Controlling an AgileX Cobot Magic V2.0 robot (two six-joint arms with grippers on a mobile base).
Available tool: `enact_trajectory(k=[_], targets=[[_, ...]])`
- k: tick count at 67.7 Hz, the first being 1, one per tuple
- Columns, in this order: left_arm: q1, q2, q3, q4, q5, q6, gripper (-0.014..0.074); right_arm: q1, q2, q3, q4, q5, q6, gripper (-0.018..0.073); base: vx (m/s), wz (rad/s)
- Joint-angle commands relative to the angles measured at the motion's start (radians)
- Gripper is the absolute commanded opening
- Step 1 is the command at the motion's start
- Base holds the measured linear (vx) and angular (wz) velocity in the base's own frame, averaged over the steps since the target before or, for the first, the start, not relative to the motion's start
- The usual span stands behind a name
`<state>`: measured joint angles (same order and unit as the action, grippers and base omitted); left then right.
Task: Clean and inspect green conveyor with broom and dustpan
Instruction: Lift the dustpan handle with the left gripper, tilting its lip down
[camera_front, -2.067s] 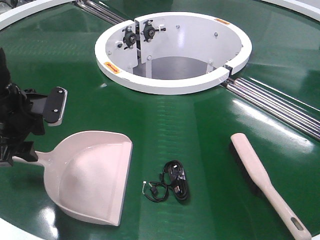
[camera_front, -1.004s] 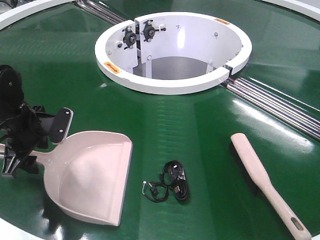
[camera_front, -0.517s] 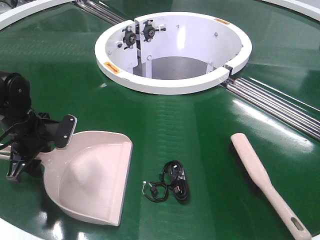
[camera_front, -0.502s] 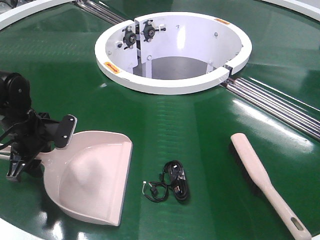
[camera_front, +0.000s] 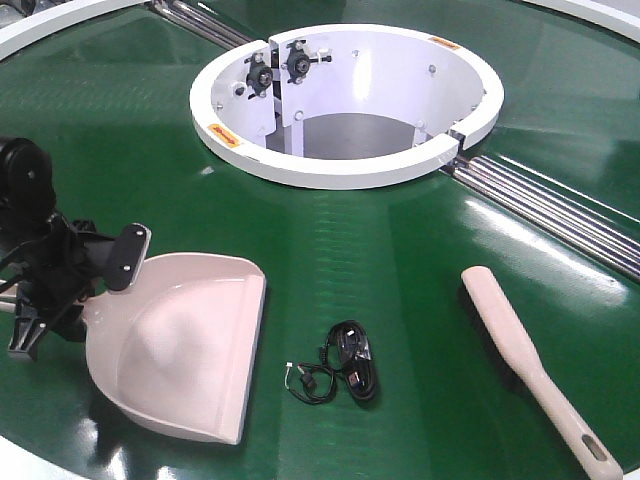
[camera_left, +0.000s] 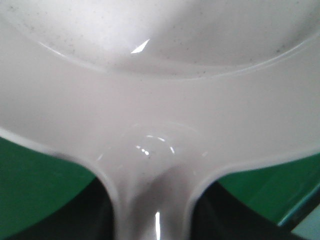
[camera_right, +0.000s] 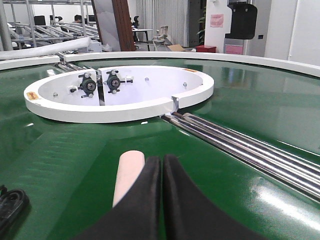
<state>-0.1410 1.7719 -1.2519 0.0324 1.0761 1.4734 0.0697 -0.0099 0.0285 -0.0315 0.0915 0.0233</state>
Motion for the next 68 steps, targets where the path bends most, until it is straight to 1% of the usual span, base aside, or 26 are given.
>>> enact_trajectory(k=[1,12,20,24,30,32,37,48,57,61,68], targets=[[-0.005,-0.078,-0.026,-0.018,0.003,-0.003,-0.0008,-0.005,-0.018,0.02,-0.012,-0.076,-0.006,-0.001,0.0,0.0],[-0.005,-0.106,-0.026,-0.018,0.004,-0.014,-0.0008,-0.005,-0.018,0.02,-0.012,-0.076,-0.006,-0.001,0.0,0.0],[-0.023,-0.106,-0.026,-0.015,0.007,-0.083,-0.0008,-0.005,-0.018,0.02,-0.012,-0.076,-0.006,-0.001,0.0,0.0],[-0.038,-0.106,-0.026,-0.005,-0.001,-0.087,-0.0008,-0.005,-0.018,0.02,-0.012,-0.076,-0.006,-0.001,0.0,0.0],[-0.07,-0.104,-0.026,0.046,-0.011,-0.092,-0.0008,-0.005,-0.018,0.02,-0.012,-0.076,-0.006,-0.001,0.0,0.0],[-0.078,-0.103,-0.026,0.066,-0.013,-0.1,-0.0008,-0.005,-0.018,0.02,-0.012,-0.076,-0.006,-0.001,0.0,0.0],[-0.096,-0.1,-0.026,0.088,-0.023,-0.128,-0.0008,-0.005,-0.018,0.02,-0.012,-0.076,-0.006,-0.001,0.0,0.0],[-0.12,-0.074,-0.026,0.099,-0.011,-0.178,-0.0008,-0.005,-0.018,0.02,-0.012,-0.076,-0.006,-0.001,0.0,0.0],[-0.145,-0.052,-0.027,0.101,-0.004,-0.189,-0.0008,-0.005,-0.018,0.02,-0.012,-0.076,-0.006,-0.001,0.0,0.0],[-0.149,-0.045,-0.027,0.108,0.003,-0.196,-0.0008,-0.005,-0.018,0.02,-0.012,-0.076,-0.006,-0.001,0.0,0.0],[-0.149,-0.035,-0.027,0.125,0.016,-0.233,-0.0008,-0.005,-0.018,0.02,-0.012,-0.076,-0.006,-0.001,0.0,0.0]])
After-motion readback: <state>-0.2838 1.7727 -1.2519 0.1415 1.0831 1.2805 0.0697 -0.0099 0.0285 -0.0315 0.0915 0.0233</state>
